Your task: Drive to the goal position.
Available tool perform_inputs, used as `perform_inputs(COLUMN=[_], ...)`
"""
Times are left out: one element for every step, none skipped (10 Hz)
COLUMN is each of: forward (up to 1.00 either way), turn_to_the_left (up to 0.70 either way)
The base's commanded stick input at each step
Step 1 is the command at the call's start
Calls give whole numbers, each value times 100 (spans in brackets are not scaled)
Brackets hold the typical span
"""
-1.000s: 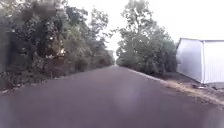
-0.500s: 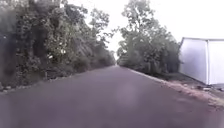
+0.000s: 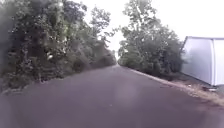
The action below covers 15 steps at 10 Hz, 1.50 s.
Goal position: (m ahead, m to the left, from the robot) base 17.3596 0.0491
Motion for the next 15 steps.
perform_inputs(forward=[100,100,100,100,100,100,100,100,100,100,100,100,100,100,100], turn_to_the_left=[-38,-39,-40,-26,-2,0,0,0,0,0,0,0,0,0,0])
